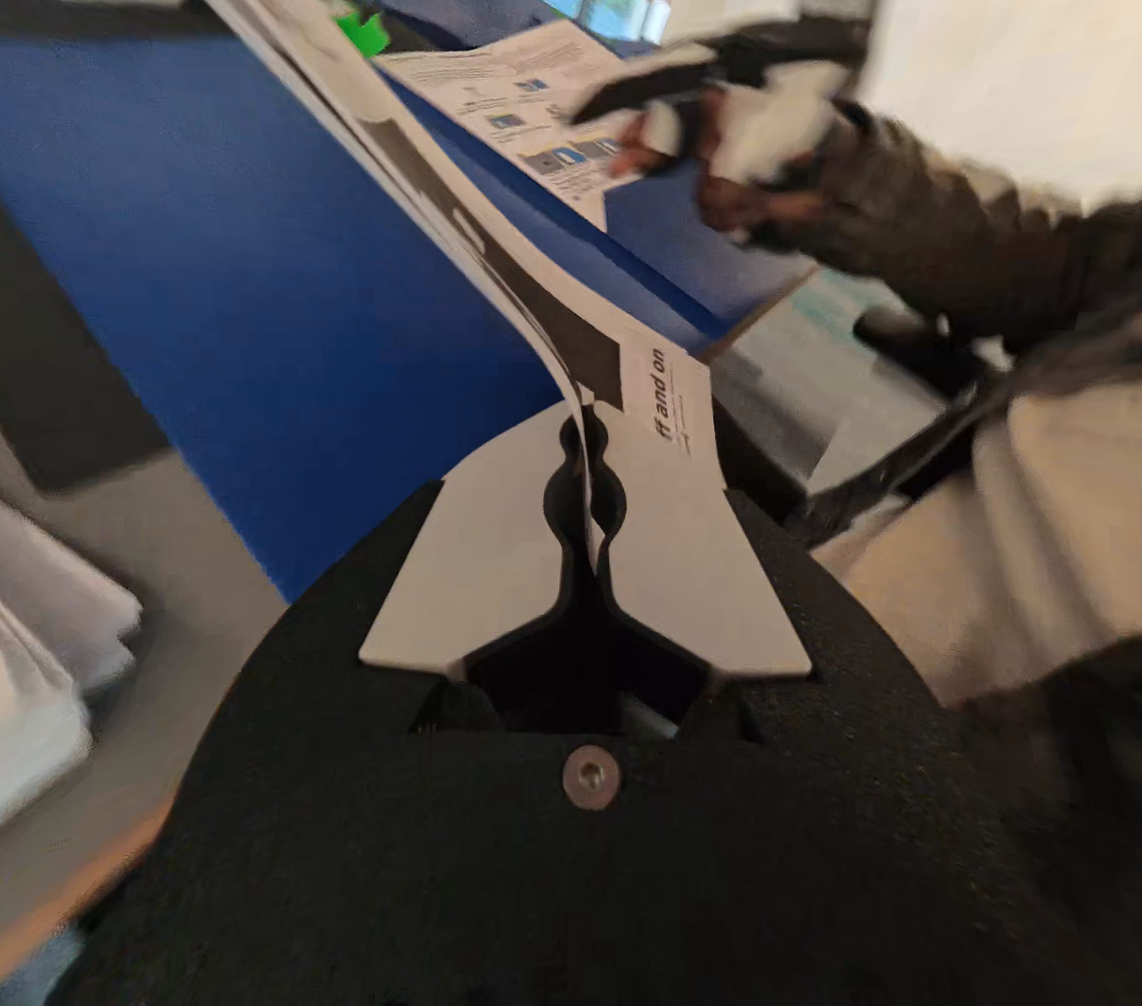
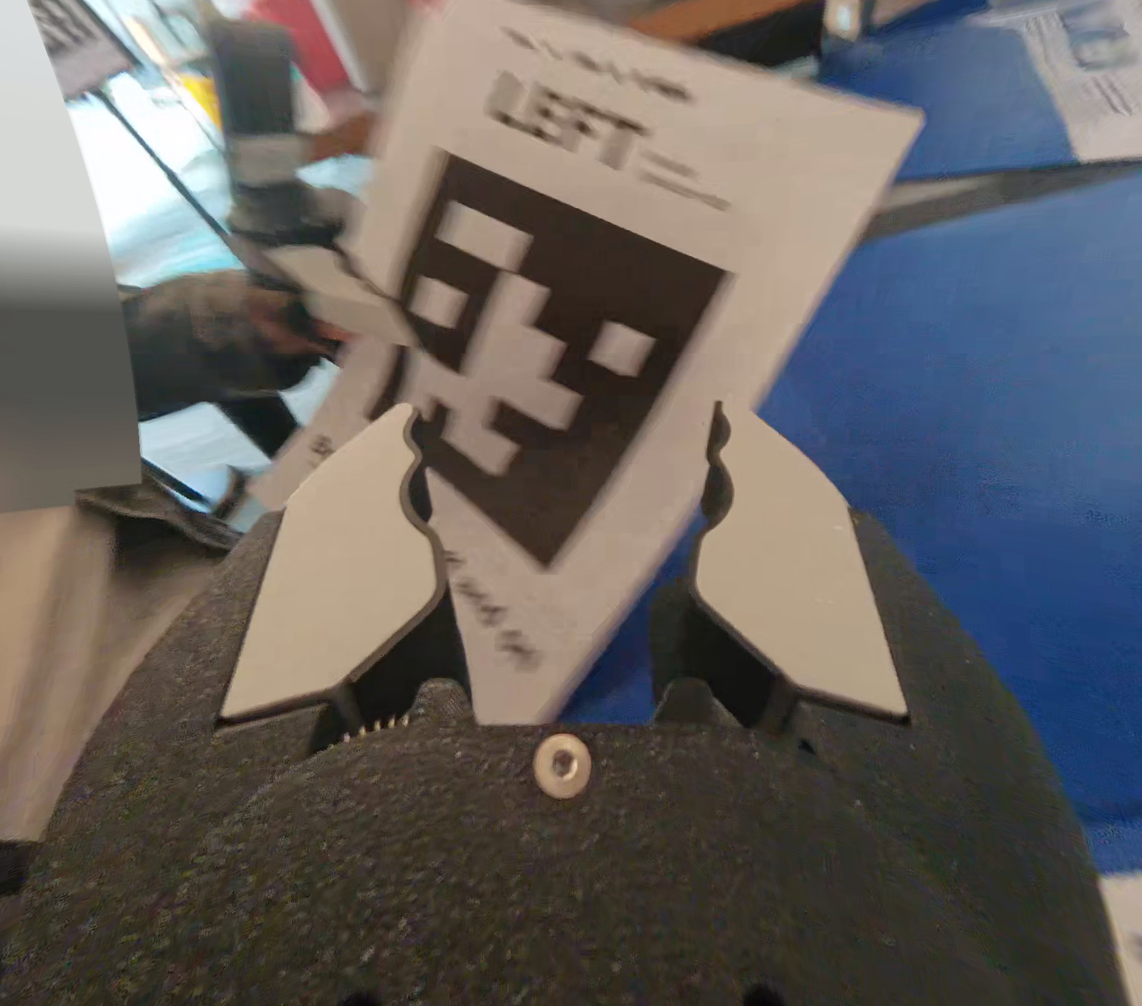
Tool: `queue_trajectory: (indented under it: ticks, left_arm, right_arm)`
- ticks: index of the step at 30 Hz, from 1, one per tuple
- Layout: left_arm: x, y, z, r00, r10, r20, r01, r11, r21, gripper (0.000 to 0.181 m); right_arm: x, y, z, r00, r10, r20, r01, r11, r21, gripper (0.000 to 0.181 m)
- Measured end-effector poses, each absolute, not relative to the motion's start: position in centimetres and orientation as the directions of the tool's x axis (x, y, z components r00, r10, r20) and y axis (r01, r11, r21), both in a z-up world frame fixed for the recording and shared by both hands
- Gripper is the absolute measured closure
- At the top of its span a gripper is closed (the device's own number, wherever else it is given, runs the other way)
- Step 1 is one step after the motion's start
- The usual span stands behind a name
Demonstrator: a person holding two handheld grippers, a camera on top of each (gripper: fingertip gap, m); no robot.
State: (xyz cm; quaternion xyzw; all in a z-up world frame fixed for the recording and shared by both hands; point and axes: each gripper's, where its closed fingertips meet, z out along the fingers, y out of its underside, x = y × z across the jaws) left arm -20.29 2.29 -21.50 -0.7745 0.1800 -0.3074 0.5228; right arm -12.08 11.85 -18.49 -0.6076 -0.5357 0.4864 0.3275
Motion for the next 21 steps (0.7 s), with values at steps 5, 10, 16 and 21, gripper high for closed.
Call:
queue_trajectory:
  ticks: [5,10,16,21]
  left_arm:
    - [-20.4,3.6,-15.2,0.685,-0.726,0.056,-0.105,-0.174,-0.979,0.180]
    - [-22.2,8.5,-9.2,0.699,-0.714,-0.047,-0.108,-0.040,-0.993,0.179]
    - [-21.4,12.8,-8.5,0.650,-0.756,0.077,0.025,-0.079,-0.997,0.177]
    - [-20.4,15.7,-15.1,0.620,-0.749,0.232,0.038,-0.267,-0.963,0.163]
  right_arm:
    - [-14.9,11.9,-16.9,-0.407,0.853,-0.327,0.300,-0.213,-0.930,0.139]
    - [-15.4,13.4,-9.3,-0.348,0.935,-0.070,0.071,-0.048,-0.996,0.181]
    - [-14.4,16.7,-7.5,-0.142,0.990,0.010,0.201,0.039,-0.979,0.181]
    - [-14.3,18.1,-14.4,-0.086,0.995,-0.050,0.362,-0.016,-0.932,0.156]
